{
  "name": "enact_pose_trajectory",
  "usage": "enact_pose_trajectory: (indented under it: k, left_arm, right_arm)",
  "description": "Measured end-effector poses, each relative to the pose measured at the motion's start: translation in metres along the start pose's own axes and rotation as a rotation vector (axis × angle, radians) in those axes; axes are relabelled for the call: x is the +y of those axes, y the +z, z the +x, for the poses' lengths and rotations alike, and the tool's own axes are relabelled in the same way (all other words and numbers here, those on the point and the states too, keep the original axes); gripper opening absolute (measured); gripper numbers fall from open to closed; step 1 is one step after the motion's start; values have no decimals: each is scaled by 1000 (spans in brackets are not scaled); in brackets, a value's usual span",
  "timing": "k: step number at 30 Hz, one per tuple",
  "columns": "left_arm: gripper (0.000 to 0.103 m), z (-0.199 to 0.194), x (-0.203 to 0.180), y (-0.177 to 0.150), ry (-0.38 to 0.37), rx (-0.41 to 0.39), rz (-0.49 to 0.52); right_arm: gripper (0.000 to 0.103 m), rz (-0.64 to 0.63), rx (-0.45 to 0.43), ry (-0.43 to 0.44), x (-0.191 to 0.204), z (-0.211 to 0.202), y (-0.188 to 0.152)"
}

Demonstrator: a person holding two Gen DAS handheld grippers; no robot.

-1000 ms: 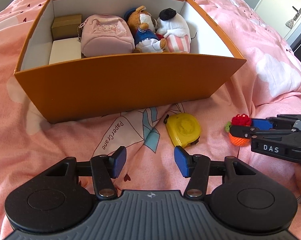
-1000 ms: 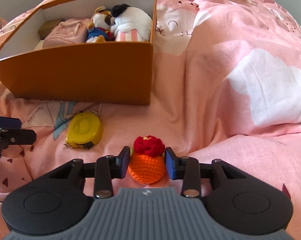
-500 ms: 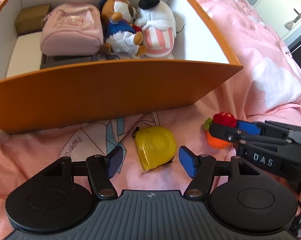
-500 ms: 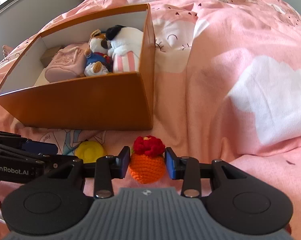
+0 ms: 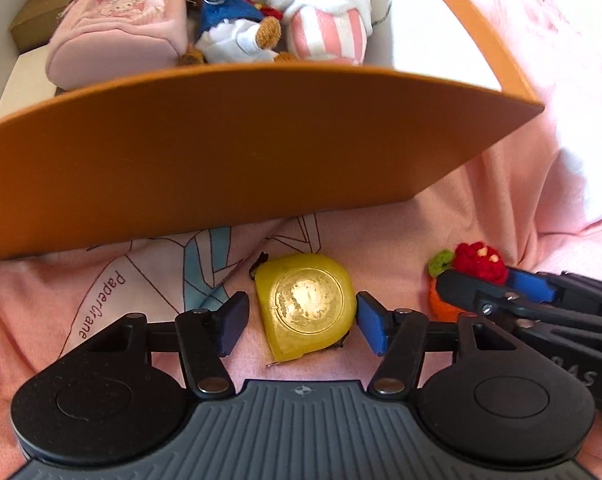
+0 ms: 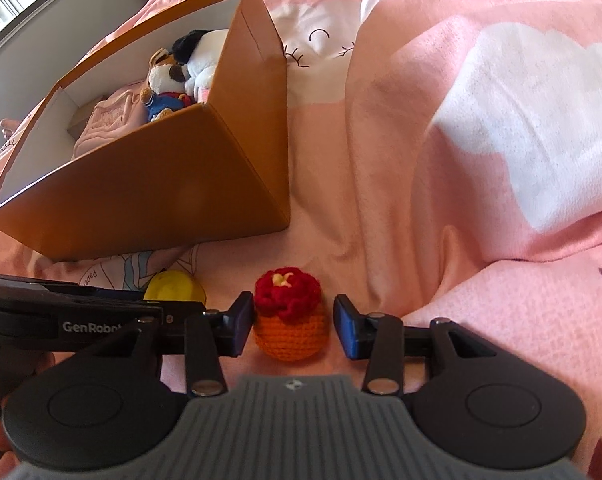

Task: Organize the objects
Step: 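Grasp the yellow tape measure with the left gripper while the right grasps the crochet strawberry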

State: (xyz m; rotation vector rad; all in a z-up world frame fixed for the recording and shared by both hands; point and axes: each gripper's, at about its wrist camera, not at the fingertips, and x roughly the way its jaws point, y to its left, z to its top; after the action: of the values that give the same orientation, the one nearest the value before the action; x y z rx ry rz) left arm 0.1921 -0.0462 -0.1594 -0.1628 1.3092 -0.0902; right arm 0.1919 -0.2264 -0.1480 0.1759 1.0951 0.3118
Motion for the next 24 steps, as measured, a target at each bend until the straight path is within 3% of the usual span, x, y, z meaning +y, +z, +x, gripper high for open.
enact_pose_trajectory:
  k: [3, 15, 24]
  left_arm:
    - [61, 1, -2, -2, -5, -7, 1]
    - [60, -11, 8, -13, -26, -29, 16]
    - [60, -57, 14, -30, -34, -93, 96]
  right_arm:
    - [45, 9, -4, 13, -3, -1, -1]
    - [46, -27, -33, -4, 1, -14, -1]
    - [47, -98, -42, -43, 13, -20, 2]
